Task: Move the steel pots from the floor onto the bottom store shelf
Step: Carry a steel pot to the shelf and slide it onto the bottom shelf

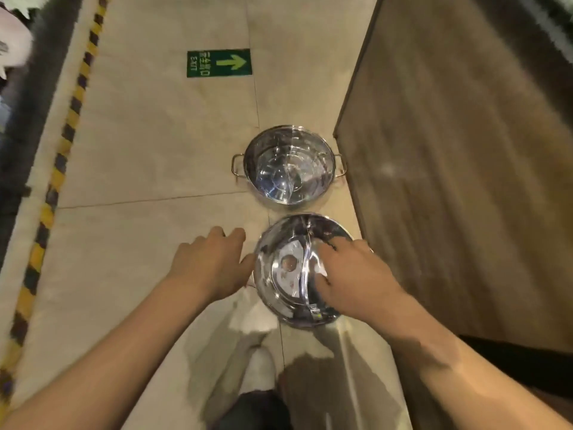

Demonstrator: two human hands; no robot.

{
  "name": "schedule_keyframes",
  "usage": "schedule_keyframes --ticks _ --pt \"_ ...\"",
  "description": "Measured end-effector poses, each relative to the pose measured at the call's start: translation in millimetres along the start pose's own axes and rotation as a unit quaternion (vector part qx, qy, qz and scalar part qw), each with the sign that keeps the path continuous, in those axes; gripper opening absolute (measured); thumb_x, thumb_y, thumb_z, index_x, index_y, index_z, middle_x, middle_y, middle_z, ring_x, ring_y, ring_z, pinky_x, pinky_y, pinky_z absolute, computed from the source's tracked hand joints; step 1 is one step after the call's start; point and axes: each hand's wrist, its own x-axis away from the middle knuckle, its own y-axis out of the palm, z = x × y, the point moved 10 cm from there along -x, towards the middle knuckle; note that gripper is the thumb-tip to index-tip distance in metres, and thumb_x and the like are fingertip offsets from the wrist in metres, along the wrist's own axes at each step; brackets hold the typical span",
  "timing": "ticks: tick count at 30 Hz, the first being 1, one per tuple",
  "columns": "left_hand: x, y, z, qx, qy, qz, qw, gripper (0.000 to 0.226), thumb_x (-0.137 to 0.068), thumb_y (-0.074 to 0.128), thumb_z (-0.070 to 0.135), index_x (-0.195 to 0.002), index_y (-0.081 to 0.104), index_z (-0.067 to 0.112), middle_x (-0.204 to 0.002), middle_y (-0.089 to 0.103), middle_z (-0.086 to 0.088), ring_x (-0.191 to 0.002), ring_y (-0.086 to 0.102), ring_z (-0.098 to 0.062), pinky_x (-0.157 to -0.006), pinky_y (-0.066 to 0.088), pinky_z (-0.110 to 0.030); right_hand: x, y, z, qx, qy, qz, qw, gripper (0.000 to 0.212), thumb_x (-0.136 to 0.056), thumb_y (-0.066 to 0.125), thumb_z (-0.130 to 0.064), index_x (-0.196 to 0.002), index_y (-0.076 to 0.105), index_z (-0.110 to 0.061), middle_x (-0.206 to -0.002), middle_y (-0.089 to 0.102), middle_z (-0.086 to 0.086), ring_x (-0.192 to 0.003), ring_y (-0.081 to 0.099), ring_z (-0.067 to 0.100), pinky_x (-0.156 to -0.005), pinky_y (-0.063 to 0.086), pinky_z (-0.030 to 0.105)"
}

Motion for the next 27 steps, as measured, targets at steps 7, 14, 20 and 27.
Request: schedule_keyframes --ticks 7,14,20,27 --pt "-81 174 -3 -0.011 0.0 -0.025 1.0 0.051 -0.096 0.035 0.057 -0.136 0.046 0.026 -0.127 0.053 -0.011 -0.111 0.06 -0.037 -0.087 0.046 -0.043 -53 184 78 0.0 0.043 -0.068 0.997 0.04 -0.092 0.045 -0.04 -0.127 0.048 -0.021 -0.134 0.052 0.012 -0.119 0.049 0.038 -0.093 0.045 0.043" --pt "-130 259 -2 -0.003 -0.01 -0.013 1.0 0.065 -0.094 0.044 0.059 -0.149 0.023 0.032 -0.155 0.026 -0.016 -0.124 0.049 -0.042 -0.097 0.045 -0.049 -78 270 147 0.009 0.087 -0.08 0.993 0.042 -0.091 0.048 -0.042 -0.128 0.045 -0.025 -0.13 0.046 0.011 -0.116 0.043 0.036 -0.091 0.049 0.05" --pt "-117 306 -8 -0.024 -0.026 -0.032 0.999 0.068 -0.094 0.034 0.062 -0.153 0.014 0.033 -0.166 -0.004 -0.011 -0.125 0.048 -0.043 -0.098 0.041 -0.049 -68 316 150 0.054 0.065 -0.103 0.991 0.037 -0.095 0.043 -0.043 -0.124 0.054 -0.025 -0.129 0.041 0.009 -0.133 0.021 0.04 -0.095 0.045 0.046" --pt "-79 329 -23 -0.063 -0.04 -0.071 0.995 0.066 -0.085 0.033 0.066 -0.145 0.021 0.041 -0.14 0.049 0.001 -0.119 0.055 -0.032 -0.092 0.039 -0.046 -49 332 144 0.077 0.009 -0.153 0.985 0.038 -0.087 0.046 -0.047 -0.112 0.061 -0.024 -0.12 0.049 0.005 -0.122 0.033 0.035 -0.083 0.047 0.043"
